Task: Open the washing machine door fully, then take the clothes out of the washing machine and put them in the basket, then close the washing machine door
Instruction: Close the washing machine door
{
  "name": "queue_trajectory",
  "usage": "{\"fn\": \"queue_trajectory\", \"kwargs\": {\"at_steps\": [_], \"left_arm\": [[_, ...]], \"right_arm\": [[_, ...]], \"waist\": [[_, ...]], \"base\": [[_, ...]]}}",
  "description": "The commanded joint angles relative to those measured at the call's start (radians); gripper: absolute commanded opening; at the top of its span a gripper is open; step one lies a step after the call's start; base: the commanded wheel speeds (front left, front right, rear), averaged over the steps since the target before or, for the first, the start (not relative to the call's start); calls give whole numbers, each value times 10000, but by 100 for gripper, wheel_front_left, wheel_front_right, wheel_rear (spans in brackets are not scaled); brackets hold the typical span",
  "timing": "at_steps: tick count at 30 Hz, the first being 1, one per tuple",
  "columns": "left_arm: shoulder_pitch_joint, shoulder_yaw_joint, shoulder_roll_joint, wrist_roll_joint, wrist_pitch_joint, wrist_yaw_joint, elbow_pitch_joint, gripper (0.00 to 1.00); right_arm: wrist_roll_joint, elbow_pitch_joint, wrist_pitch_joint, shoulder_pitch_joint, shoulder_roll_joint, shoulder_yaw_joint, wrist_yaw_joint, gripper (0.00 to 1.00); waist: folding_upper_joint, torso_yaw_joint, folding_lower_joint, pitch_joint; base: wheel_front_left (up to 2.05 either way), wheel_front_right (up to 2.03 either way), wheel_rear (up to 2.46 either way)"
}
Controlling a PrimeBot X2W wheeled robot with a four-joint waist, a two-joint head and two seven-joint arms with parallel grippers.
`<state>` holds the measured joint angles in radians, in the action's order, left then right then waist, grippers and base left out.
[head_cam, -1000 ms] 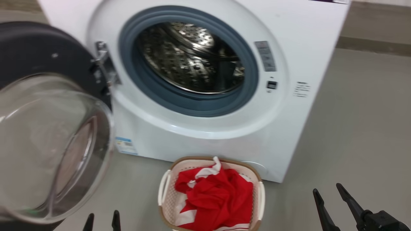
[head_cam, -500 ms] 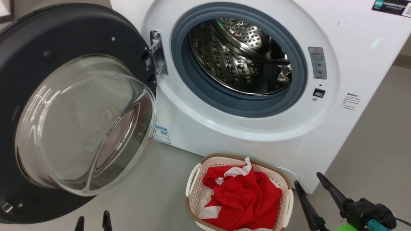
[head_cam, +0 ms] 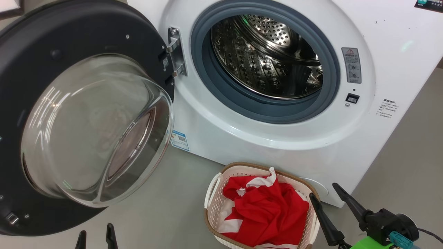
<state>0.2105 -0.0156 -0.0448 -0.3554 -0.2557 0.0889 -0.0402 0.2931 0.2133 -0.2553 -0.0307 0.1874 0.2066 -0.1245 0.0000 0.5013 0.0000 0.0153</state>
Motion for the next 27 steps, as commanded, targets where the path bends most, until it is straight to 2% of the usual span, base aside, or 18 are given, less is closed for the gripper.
{"fn": "queue_trajectory", "kwargs": {"at_steps": [1, 3, 4, 5, 6, 7, 8, 12, 15, 20, 24, 27], "left_arm": [[-43, -333, -54, -66, -61, 75, 307, 100], [-74, -310, -54, -113, -61, 16, 347, 100], [-105, -295, -54, -157, -61, -49, 380, 94], [-140, -277, -54, -179, -61, -135, 416, 45], [-186, -268, -54, -157, -61, -222, 453, 14], [-186, -268, -54, -157, -61, -222, 453, 14], [-254, -276, -54, -110, -61, -325, 511, 0], [-733, -742, -54, 86, -61, -663, 1101, 0], [-1262, -1534, -54, 242, -61, -918, 1897, 0], [-2442, -3172, -73, 772, -61, -1640, 3098, 0], [-3656, -4407, -670, 752, -61, -2014, 3204, 0], [-4691, -5254, -1231, 189, -61, -2123, 2669, 0]], "right_arm": [[77, -185, -65, 380, 162, 206, -62, 100], [80, -189, -65, 356, 142, 189, -62, 100], [81, -193, -65, 340, 133, 173, -62, 100], [80, -199, -65, 325, 122, 155, -62, 100], [76, -207, -65, 311, 110, 133, -62, 100], [76, -207, -65, 311, 110, 133, -62, 100], [69, -215, -65, 300, 99, 110, -62, 100], [40, -229, -65, 254, 36, 21, -62, 100], [18, -238, -65, 221, -15, -34, -62, 100], [0, -275, -65, 162, -96, -151, -62, 100], [-27, -339, -65, 132, -112, -249, -62, 100], [-65, -404, -65, 92, -128, -379, -62, 100]], "waist": [[0, -12, 0, -18], [0, -21, 0, -27], [0, -23, 0, -27], [0, -23, 0, -22], [0, -20, 0, -8], [0, -20, 0, -8], [0, -15, 0, 8], [0, 20, 0, 77], [0, 38, 0, 135], [0, 53, 0, 229], [0, 61, 0, 349], [0, 74, 0, 447]], "base": [[0, 0, 0], [0, 0, 0], [0, 0, 0], [0, 0, 0], [0, 0, 0], [0, 0, 0], [0, 0, 0], [0, 0, 0], [0, 0, 0], [0, 0, 0], [0, 0, 0], [0, 0, 0]]}}
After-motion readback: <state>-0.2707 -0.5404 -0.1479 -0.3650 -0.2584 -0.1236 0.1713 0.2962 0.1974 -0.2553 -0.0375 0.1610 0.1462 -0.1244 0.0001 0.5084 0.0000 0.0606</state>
